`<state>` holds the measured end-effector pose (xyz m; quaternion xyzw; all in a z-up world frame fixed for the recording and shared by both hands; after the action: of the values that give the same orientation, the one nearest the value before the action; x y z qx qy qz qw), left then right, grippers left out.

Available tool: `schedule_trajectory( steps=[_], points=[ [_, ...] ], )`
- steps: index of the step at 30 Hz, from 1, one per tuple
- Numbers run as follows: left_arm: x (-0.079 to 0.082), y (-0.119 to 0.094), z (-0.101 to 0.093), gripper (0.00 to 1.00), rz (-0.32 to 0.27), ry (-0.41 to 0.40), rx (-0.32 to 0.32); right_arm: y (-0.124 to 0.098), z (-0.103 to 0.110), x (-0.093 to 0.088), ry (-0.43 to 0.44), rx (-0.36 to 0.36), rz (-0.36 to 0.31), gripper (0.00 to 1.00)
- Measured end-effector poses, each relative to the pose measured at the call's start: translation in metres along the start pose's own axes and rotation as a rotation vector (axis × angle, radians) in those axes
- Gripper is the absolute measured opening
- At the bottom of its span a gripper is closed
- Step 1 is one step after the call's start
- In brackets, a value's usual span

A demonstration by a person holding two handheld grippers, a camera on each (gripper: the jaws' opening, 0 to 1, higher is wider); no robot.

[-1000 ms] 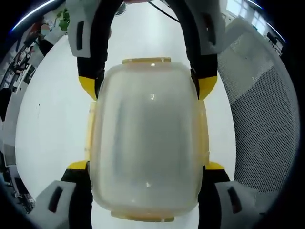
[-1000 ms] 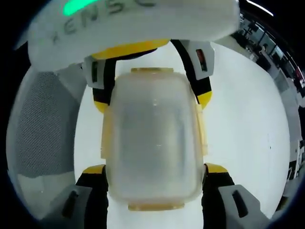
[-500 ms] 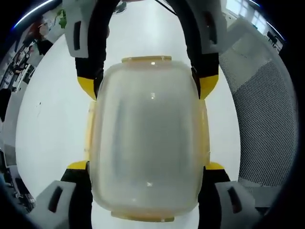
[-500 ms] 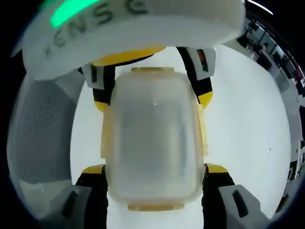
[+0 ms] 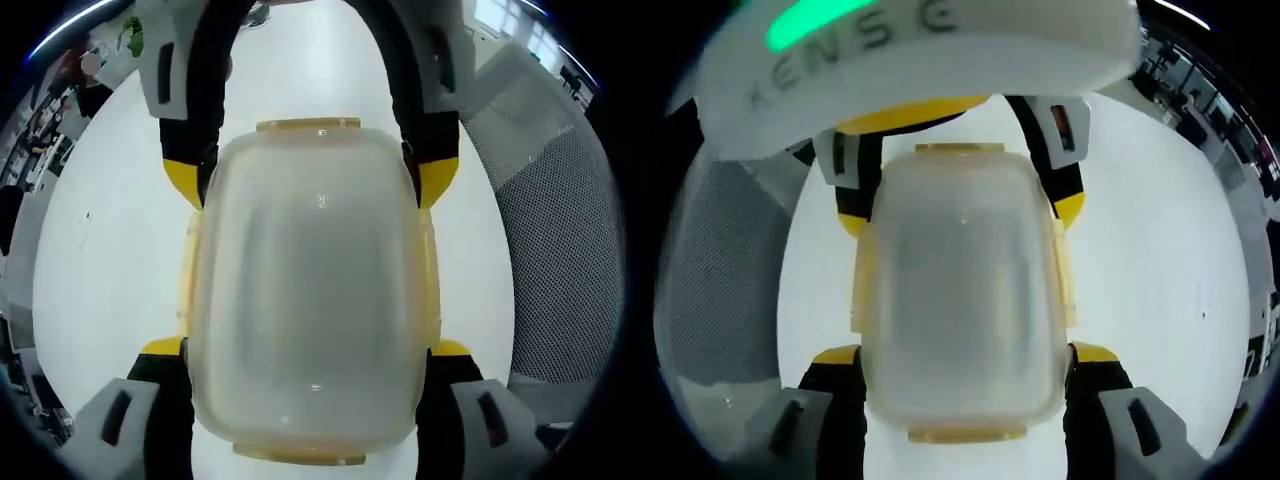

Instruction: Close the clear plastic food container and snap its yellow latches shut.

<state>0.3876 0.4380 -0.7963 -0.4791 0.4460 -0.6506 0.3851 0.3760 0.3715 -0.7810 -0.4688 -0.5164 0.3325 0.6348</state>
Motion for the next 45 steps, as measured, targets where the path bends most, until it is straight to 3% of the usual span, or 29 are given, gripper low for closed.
schedule_trajectory(
  steps=[45],
  points=[
    [-0.008, 0.006, 0.062, 0.94, -0.005, -0.019, 0.01, 0.002, -0.064, 0.008, -0.007, -0.004, 0.019, 0.83]
  ],
)
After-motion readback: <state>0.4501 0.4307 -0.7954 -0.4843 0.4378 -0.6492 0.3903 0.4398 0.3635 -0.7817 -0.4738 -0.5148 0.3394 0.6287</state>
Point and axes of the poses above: the point that each gripper's makers call its tool centre point, and the gripper's own axes: y roughly forward along the fingers, z roughly to its left, x roughly out of its top, the point moved 2 cm from there along -y, roughly backward along the fingers, and after that the axes turned 8 degrees about y, right-handed, at the moved point
